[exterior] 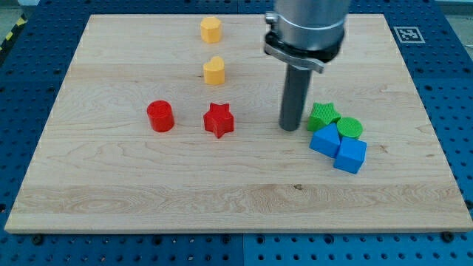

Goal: Separate the green circle from the group

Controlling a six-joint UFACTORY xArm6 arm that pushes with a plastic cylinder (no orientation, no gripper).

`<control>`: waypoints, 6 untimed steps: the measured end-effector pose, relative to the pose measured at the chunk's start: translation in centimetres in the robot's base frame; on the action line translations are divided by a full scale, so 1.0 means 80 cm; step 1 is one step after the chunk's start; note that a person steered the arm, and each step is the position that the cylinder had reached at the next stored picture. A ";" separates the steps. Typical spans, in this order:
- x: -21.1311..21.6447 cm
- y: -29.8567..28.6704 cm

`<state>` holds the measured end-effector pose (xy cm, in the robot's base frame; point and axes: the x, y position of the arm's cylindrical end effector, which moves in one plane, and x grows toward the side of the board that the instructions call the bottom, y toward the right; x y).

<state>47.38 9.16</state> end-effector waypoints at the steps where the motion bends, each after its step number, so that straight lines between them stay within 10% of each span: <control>1: 0.021 0.062; 6: 0.057 0.131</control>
